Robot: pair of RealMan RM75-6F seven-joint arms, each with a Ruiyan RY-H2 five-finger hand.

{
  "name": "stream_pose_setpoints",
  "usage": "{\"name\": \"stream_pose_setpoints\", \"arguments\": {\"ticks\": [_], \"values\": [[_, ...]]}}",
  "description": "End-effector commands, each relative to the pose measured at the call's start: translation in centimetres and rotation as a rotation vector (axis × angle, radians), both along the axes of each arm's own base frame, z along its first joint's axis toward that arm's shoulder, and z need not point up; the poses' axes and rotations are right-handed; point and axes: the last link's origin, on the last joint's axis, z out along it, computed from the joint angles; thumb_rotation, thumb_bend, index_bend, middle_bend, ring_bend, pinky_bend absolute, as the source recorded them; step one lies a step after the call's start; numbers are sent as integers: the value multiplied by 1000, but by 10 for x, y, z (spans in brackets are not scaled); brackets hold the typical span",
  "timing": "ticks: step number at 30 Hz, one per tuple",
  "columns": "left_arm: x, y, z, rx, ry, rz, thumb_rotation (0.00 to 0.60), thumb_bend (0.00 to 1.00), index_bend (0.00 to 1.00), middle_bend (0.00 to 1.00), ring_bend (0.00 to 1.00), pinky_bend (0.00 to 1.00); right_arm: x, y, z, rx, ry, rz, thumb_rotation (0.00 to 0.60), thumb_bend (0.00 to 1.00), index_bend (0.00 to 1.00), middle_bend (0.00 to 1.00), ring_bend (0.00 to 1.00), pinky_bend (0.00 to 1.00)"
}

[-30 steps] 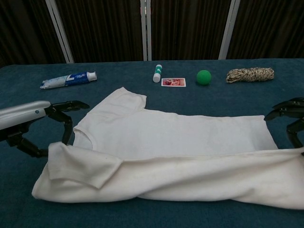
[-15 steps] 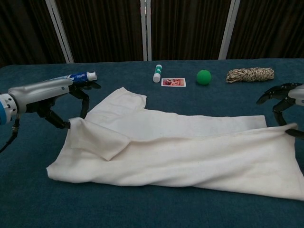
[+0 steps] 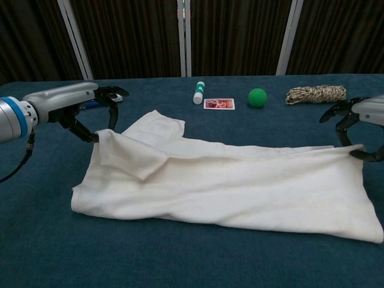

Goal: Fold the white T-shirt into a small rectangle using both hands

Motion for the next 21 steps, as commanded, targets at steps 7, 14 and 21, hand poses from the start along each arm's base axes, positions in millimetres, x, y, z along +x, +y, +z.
{"name": "stream_pose_setpoints", "arguments": {"ticks": [7, 14, 21], "values": [[1, 20, -1, 18, -14, 34, 600, 538, 746, 0, 0, 0, -2, -16, -8, -9, 11, -39, 600, 447, 764, 119, 0, 0], [5, 32, -6, 24, -14, 47, 600, 539, 746, 0, 0, 0, -1, -28, -13, -14, 8, -62, 600, 449, 763, 120, 0, 0], [6, 35, -8, 27, -13, 47, 600, 539, 747, 0, 0, 0, -1, -35, -16, -18, 15, -70, 600, 450, 764, 119, 0, 0]]}}
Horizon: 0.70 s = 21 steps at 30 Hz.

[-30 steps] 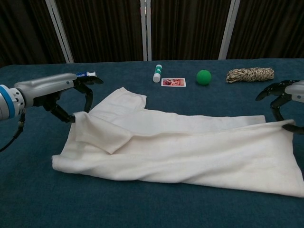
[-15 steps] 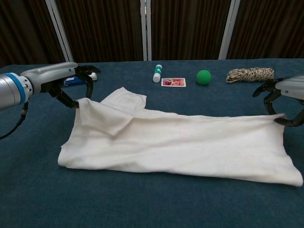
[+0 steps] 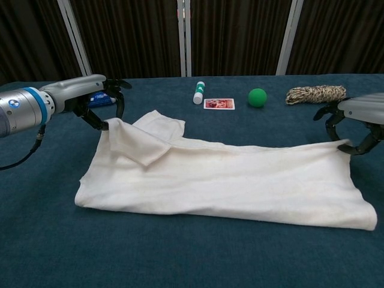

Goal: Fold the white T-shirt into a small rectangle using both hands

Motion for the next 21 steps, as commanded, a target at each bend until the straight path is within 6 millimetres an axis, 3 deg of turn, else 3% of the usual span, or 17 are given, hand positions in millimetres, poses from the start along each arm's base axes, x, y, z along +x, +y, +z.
{"name": "stream_pose_setpoints", "arguments": {"ticks": [1, 21], "values": [[0, 2, -1, 2, -4, 1, 600, 538, 747, 0, 0, 0, 1, -3, -1, -2, -2, -3, 600, 450, 764, 119, 0, 0], [0, 18, 2, 33, -10, 20, 600, 538, 748, 0, 0, 0, -8, -18, -4, -8, 2, -33, 600, 451, 764, 118, 0, 0]]}}
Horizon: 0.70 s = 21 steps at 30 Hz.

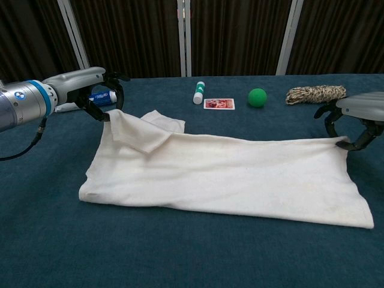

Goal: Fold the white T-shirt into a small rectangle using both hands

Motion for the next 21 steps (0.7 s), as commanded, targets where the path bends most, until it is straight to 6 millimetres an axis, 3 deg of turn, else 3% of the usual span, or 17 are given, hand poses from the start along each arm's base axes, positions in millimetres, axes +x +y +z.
{"name": "stream_pose_setpoints", "arguments": {"ticks": [1, 14, 16, 19, 21], "values": [[1, 1, -1, -1, 1, 4, 600, 538, 748, 0, 0, 0, 0, -1, -1, 1, 1, -3, 600, 450, 764, 118, 0, 0], [0, 6, -9, -2, 1, 22, 600, 538, 748, 0, 0, 0, -7, -6, -4, -12, 2, -31, 600, 448, 733, 112, 0, 0], [0, 6, -10, -2, -3, 23, 600, 538, 748, 0, 0, 0, -8, -7, -5, -11, 7, -35, 600, 426, 597, 91, 0, 0], [0, 7, -10, 0, -1, 22, 600, 538, 748, 0, 0, 0, -9, -7, -5, -8, 15, -44, 600, 254, 187, 32, 0, 0], [0, 8, -11, -1, -4, 25, 600, 538, 748, 0, 0, 0, -10, -7, -4, -4, 14, -53, 600, 176, 69, 14, 0, 0]]}}
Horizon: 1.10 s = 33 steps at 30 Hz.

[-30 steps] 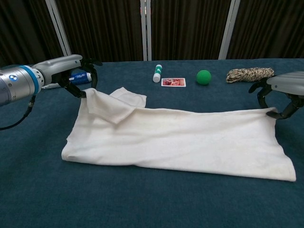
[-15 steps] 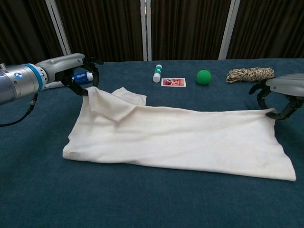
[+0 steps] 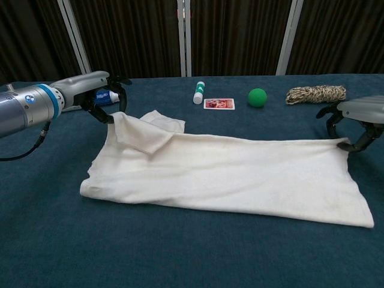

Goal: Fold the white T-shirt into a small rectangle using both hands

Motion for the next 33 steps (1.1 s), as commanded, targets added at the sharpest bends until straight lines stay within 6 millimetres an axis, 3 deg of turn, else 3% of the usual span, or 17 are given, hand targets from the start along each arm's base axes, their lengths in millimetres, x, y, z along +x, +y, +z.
{"name": "stream_pose_setpoints", "arguments": {"ticks": [1, 7, 16, 18, 22, 23, 25, 30, 33], "values": [[0, 1, -1, -2, -3, 2, 600, 538, 748, 0, 0, 0, 0, 0, 1, 2, -2, -9, 600, 153, 41, 10, 0, 0], [1, 2, -5, -13, 0, 2, 600, 538, 748, 0, 0, 0, 8, 6, 12, -17, -33, 15, 600, 85, 0, 0, 0, 0], [-1, 3, -9, -19, 9, 5, 600, 538, 713, 0, 0, 0, 14, 47, 53, -71, -119, 74, 600, 83, 5, 0, 0, 0], [-2, 3, -10, -20, 14, 8, 600, 537, 595, 0, 0, 0, 13, 56, 58, -72, -122, 79, 600, 82, 9, 0, 0, 0], [-7, 4, -13, -36, 40, 29, 600, 424, 59, 0, 0, 0, 11, 68, 66, -77, -117, 89, 600, 78, 14, 0, 0, 0], [-9, 5, -13, -33, 47, 37, 600, 395, 15, 0, 0, 0, 10, 71, 68, -82, -116, 89, 600, 77, 17, 0, 0, 0], [-11, 6, -11, -30, 54, 49, 600, 331, 0, 0, 0, 0, 10, 74, 70, -88, -118, 88, 600, 76, 22, 0, 0, 0], [-19, 6, -3, -13, 84, 65, 600, 25, 0, 0, 0, 0, 8, 84, 76, -97, -119, 85, 600, 66, 29, 0, 0, 0], [-23, 5, 5, -3, 87, 72, 600, 0, 0, 0, 0, 0, 7, 90, 80, -104, -118, 88, 600, 60, 29, 0, 0, 0]]}}
